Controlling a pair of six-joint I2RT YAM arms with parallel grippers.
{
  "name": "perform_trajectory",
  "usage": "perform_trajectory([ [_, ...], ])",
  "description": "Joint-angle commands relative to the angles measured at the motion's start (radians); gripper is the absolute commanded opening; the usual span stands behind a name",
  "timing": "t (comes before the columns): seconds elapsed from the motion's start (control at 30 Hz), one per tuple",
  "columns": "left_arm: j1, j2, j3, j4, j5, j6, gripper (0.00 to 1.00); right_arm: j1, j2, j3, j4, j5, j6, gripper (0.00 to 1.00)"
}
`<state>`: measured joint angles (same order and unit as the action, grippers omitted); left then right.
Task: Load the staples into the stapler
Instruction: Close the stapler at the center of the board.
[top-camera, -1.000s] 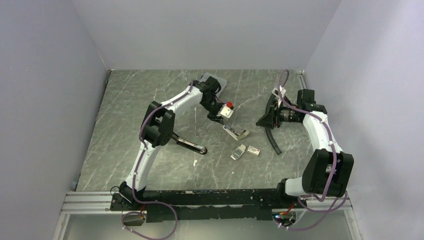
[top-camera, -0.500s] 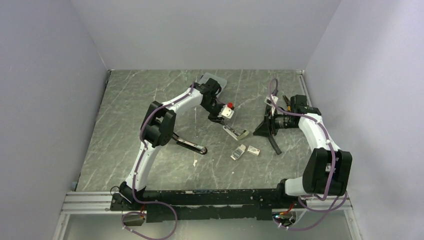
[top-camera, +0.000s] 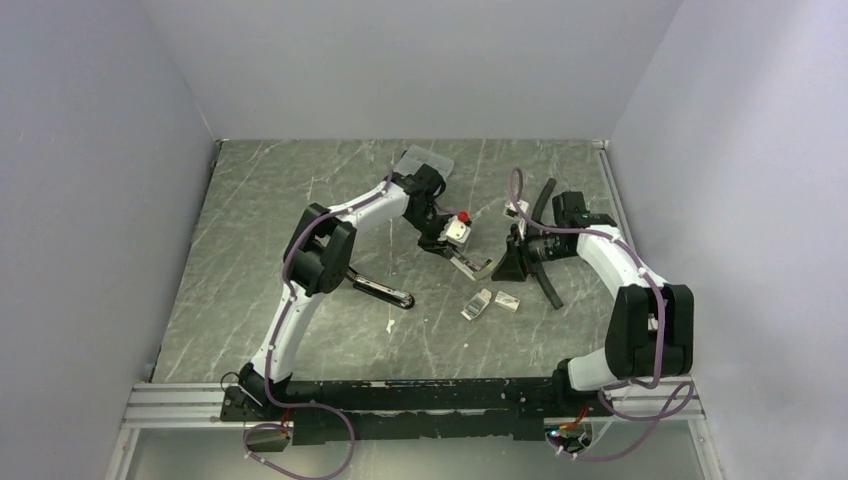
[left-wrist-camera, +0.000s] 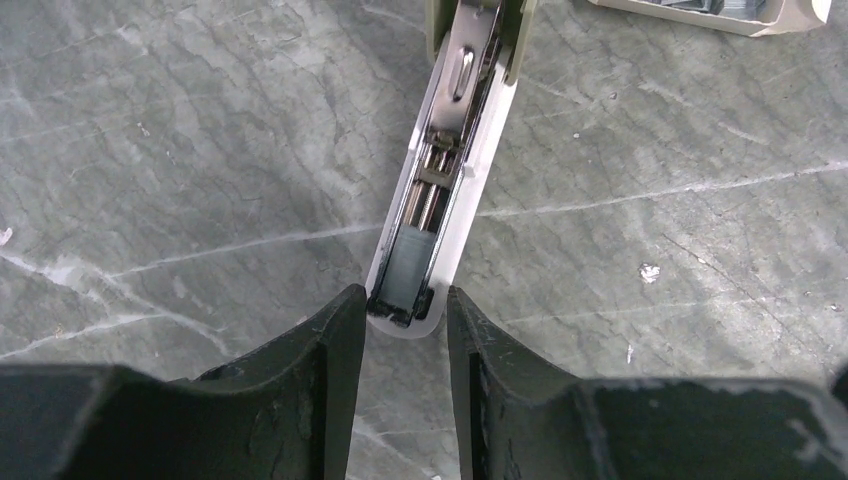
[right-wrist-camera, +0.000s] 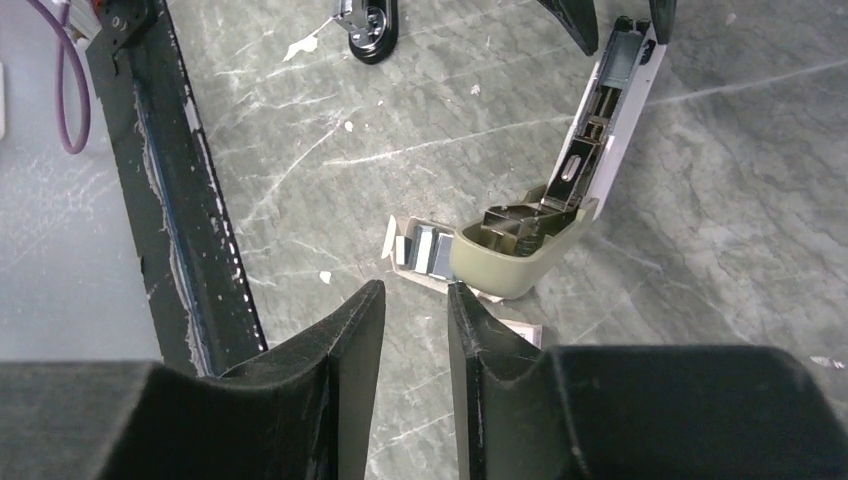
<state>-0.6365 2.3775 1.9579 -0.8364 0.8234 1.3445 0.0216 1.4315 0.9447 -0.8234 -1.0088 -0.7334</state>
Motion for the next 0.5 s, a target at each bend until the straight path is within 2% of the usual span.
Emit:
perform_trajectory([
  [0.0, -0.005, -0.032, -0.015, 0.020, 0.034, -0.026, 0.40, 0.035, 0.017, 0.013, 0.103, 0.021, 0.049, 0.33],
  [0.23, -0.005, -0.042, -0.028, 0.022, 0.029, -0.037, 0.37, 0.055, 0.066, 0.070, 0.143, 0.014, 0.085, 0.31],
  [0.47, -0.004, -0.054, -0.056, 0.048, 0.004, -0.059, 0.25, 0.057, 0.072, 0.092, 0.136, 0.013, 0.076, 0.30],
])
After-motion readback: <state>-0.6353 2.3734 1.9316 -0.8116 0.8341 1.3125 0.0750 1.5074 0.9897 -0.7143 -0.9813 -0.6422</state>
